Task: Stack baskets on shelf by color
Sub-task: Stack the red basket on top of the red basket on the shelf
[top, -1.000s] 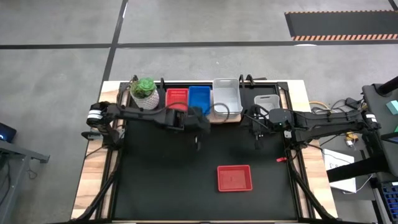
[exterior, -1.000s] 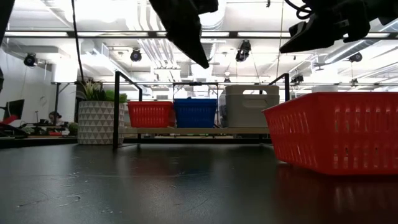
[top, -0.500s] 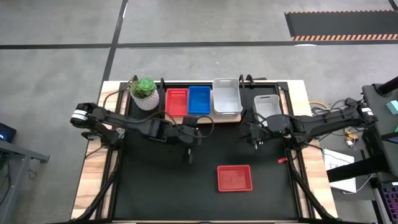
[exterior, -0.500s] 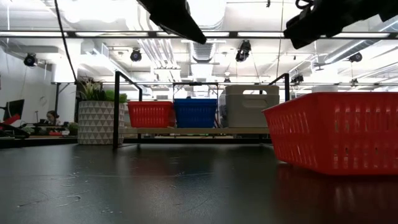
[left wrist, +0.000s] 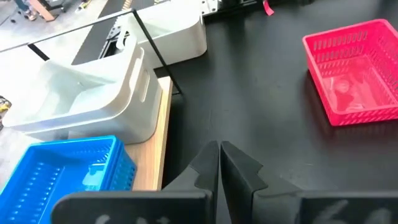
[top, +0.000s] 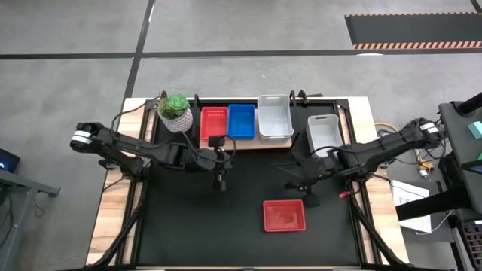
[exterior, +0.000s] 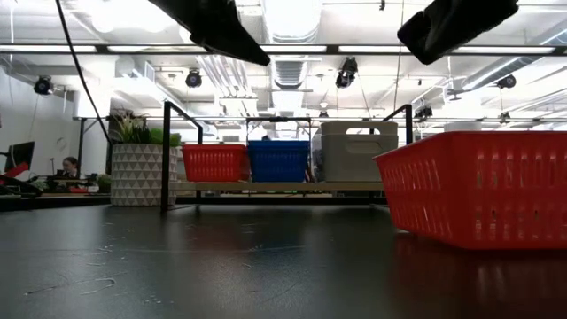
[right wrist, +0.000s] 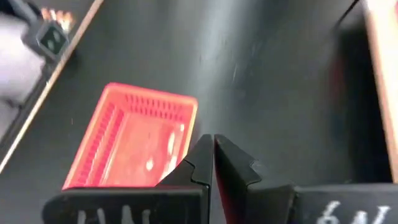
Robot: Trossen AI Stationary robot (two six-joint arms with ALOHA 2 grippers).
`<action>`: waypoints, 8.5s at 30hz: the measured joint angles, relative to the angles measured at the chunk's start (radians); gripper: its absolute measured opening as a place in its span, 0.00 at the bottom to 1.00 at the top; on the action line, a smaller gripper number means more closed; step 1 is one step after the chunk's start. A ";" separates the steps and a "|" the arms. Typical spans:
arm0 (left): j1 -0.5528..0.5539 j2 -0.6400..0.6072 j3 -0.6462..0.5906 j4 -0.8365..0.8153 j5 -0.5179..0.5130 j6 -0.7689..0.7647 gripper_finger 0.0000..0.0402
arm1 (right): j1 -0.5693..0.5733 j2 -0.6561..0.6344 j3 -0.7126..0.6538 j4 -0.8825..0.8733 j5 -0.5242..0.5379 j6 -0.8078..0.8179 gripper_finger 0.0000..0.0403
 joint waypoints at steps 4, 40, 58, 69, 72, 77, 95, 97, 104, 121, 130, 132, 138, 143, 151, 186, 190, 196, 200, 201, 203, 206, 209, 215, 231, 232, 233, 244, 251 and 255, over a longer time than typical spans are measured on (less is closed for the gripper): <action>0.000 -0.012 -0.011 0.000 0.000 0.000 0.00 | 0.015 0.093 0.086 -0.123 -0.001 0.021 0.02; 0.000 -0.194 -0.060 0.010 -0.130 0.203 0.00 | -0.036 0.646 0.365 -0.083 -0.211 -0.253 0.41; 0.000 -0.190 -0.062 0.010 -0.129 0.203 0.00 | -0.072 0.645 0.368 -0.067 -0.148 -0.314 0.41; 0.000 -0.189 -0.067 0.011 -0.129 0.201 0.00 | -0.088 0.640 0.368 -0.075 0.102 -0.296 0.33; 0.000 -0.189 -0.067 0.011 -0.129 0.200 0.00 | -0.097 0.638 0.368 -0.074 0.102 -0.300 0.31; 0.000 -0.189 -0.067 0.012 -0.129 0.200 0.00 | -0.105 0.644 0.368 -0.051 0.084 -0.311 0.27; 0.000 -0.189 -0.067 0.035 -0.129 0.121 0.00 | -0.148 0.579 0.368 -0.016 0.541 -0.038 0.11; 0.000 -0.189 -0.067 0.032 -0.129 0.076 0.00 | -0.148 0.543 0.366 -0.051 0.481 -0.052 0.12; -0.005 -0.189 -0.075 0.037 -0.128 -0.081 0.00 | -0.145 0.391 0.299 -0.077 0.090 -0.097 0.15; -0.085 0.117 0.038 0.291 -0.099 -0.478 0.00 | -0.061 -0.028 -0.167 0.262 0.136 -0.102 0.15; -0.094 0.345 0.482 -0.070 -0.069 -0.615 0.00 | -0.061 -0.194 -0.195 0.285 0.162 -0.254 0.14; -0.095 0.404 0.562 -0.172 -0.050 -0.742 0.00 | -0.061 -0.228 -0.196 0.283 0.161 -0.245 0.15; -0.123 0.571 0.763 -0.403 0.007 -1.134 0.00 | -0.057 -0.309 -0.239 0.274 0.158 -0.269 0.15; -0.125 0.692 0.888 -0.426 0.022 -1.160 0.00 | -0.057 -0.360 -0.267 0.276 0.158 -0.298 0.15; -0.100 0.796 0.917 -0.442 0.090 -1.157 0.00 | -0.057 -0.404 -0.271 0.275 0.158 -0.318 0.15; -0.077 0.892 0.904 -0.375 0.052 -1.075 0.43 | -0.057 -0.404 -0.271 0.266 0.157 -0.283 0.15; -0.077 0.907 0.899 -0.356 0.049 -1.076 0.43 | -0.057 -0.404 -0.272 0.264 0.157 -0.284 0.15; -0.077 0.952 0.893 -0.352 0.054 -1.072 0.42 | -0.057 -0.403 -0.272 0.260 0.158 -0.283 0.15; -0.077 0.958 0.893 -0.349 0.055 -1.069 0.35 | -0.057 -0.403 -0.272 0.260 0.158 -0.282 0.15; -0.078 0.958 0.893 -0.349 0.056 -1.061 0.32 | -0.057 -0.402 -0.272 0.260 0.158 -0.282 0.15; -0.078 0.957 0.893 -0.354 0.056 -1.043 0.25 | -0.057 -0.399 -0.272 0.261 0.158 -0.282 0.15; -0.078 0.955 0.898 -0.368 0.063 -1.001 0.13 | -0.057 -0.398 -0.272 0.262 0.158 -0.283 0.15; -0.078 0.950 0.900 -0.373 0.074 -0.964 0.03 | -0.057 -0.397 -0.272 0.262 0.158 -0.283 0.15; -0.083 0.912 0.900 -0.448 0.088 -0.888 0.01 | -0.057 -0.397 -0.272 0.260 0.158 -0.284 0.15; -0.149 0.575 0.888 -0.866 0.066 -0.177 0.00 | -0.057 -0.392 -0.272 0.260 0.151 -0.273 0.15; -0.151 0.553 0.881 -0.898 0.062 -0.142 0.00 | -0.057 -0.392 -0.272 0.258 0.150 -0.272 0.15; -0.152 0.524 0.871 -0.920 0.059 -0.115 0.00 | -0.057 -0.392 -0.272 0.260 0.150 -0.269 0.15; 0.038 0.150 0.558 -0.858 -0.079 0.127 0.00 | -0.057 -0.365 -0.273 0.261 0.148 -0.246 0.15; 0.298 -0.030 0.281 -0.621 0.131 0.248 0.00 | -0.057 -0.319 -0.274 0.284 0.150 -0.272 0.15; 0.422 -0.064 0.189 -0.569 0.222 0.264 0.00 | -0.057 -0.296 -0.274 0.310 0.150 -0.287 0.15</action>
